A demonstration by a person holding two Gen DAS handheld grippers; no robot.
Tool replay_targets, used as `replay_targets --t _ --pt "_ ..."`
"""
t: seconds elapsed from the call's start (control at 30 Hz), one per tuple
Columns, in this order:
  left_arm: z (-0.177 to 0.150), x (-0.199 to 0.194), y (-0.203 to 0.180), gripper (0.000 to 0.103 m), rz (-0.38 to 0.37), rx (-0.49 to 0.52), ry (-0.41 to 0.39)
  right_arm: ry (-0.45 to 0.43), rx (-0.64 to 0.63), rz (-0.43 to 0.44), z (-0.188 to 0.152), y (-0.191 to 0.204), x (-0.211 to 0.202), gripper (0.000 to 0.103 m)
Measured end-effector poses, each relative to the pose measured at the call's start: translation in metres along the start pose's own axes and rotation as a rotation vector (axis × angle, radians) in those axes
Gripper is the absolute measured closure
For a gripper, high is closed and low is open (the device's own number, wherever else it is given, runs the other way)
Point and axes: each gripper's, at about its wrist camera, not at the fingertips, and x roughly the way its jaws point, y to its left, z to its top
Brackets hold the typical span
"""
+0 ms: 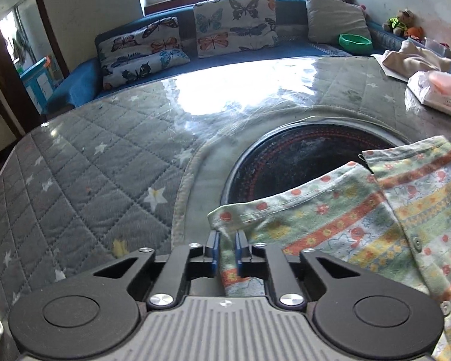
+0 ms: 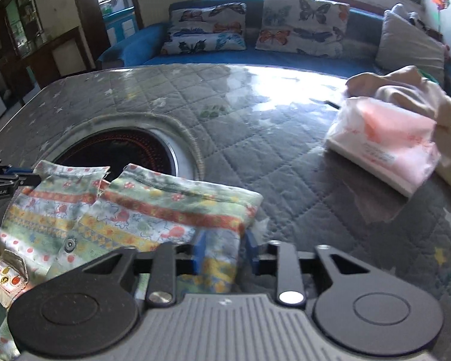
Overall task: Fold clothes
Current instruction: 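Grasp the shirt edge with the right gripper and spread it flat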
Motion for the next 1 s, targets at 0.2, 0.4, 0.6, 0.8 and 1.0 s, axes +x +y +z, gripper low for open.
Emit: replay_targets --t 0.2,0.4,0.6,0.8,1.0 --pt "0.015 0.016 -0.002 0.098 0.044 0.032 -0.022 -0.032 -0.034 -0.056 0.011 0.011 0.012 0.1" --pt "0.03 0.028 0.0 0.095 0.05 0.018 -0.036 -0.059 -0.072 -0.149 0.02 0.018 0.023 0.094" --pt "0.019 0.004 0.013 0.09 0.025 -0.037 -0.053 -0.076 -0.159 -0.086 0.002 0.041 -0.011 0.084" --pt "-0.026 -0.038 0.003 0.086 -0.077 -0.027 -0.036 -0.043 -0.219 0.048 -0.038 0.08 -0.039 0.069" --pt "-0.072 -0.063 -0.016 0.08 -0.062 0.055 -0.058 -0.031 -0.241 0.078 -0.072 0.103 -0.053 0.064"
